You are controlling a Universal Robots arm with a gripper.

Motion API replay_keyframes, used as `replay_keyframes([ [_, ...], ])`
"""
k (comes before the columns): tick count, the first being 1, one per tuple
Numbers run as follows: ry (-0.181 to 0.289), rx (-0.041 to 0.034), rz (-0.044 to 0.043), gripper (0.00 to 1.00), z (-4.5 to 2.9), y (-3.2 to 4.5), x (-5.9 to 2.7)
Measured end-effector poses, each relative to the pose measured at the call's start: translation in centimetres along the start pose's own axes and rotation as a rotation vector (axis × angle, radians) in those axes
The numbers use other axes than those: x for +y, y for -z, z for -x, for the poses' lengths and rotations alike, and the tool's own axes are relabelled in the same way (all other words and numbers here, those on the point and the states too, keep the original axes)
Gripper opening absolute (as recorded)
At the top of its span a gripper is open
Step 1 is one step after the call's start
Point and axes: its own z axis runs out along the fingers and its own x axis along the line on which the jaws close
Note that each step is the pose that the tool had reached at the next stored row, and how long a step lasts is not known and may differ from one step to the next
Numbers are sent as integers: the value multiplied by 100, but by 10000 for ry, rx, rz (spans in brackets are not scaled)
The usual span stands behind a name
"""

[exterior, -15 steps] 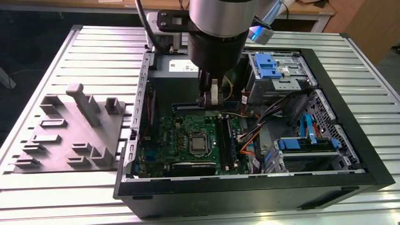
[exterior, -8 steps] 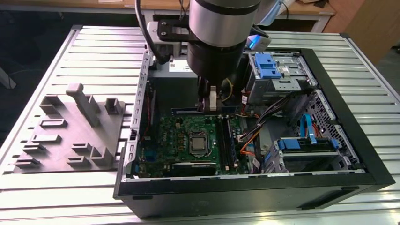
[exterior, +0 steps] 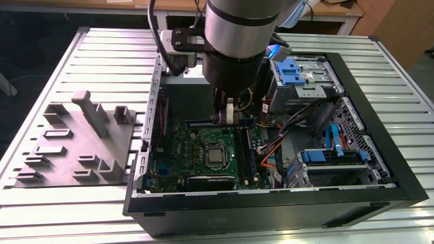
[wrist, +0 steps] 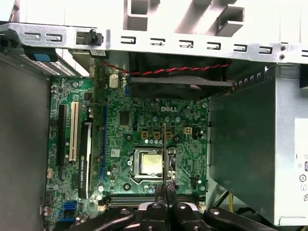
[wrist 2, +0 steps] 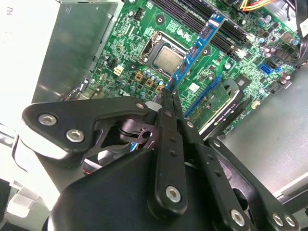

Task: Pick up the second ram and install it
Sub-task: 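Insert the second ram into the second slot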

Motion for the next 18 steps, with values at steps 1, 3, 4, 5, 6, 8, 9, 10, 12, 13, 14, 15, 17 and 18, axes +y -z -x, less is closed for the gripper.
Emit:
replay_keyframes([
  [1, 0, 1, 0, 11, 0, -3, 0],
  [3, 0, 0, 0, 11, 0, -3, 0],
  [4, 0, 0, 0, 11, 0, -4, 0],
  [5, 0, 0, 0, 11, 0, -4, 0],
  [6, 0, 0, 0, 11, 0, -4, 0],
  [8, 0, 0, 0, 11, 0, -5, 0],
  [9, 0, 0, 0, 11, 0, -5, 0],
  [10, 0, 0, 1, 11, 0, -5, 0],
  [12, -12, 0, 0, 11, -1, -5, 0],
  [13, -72, -3, -6, 11, -1, -7, -1],
  [14, -219, -12, -20, 11, -1, -9, -1],
  [15, -397, -22, -36, 11, -1, -12, -1],
  [17, -756, -38, -68, 11, -1, -16, -1],
  [18, -935, -46, -84, 11, -2, -18, -1],
])
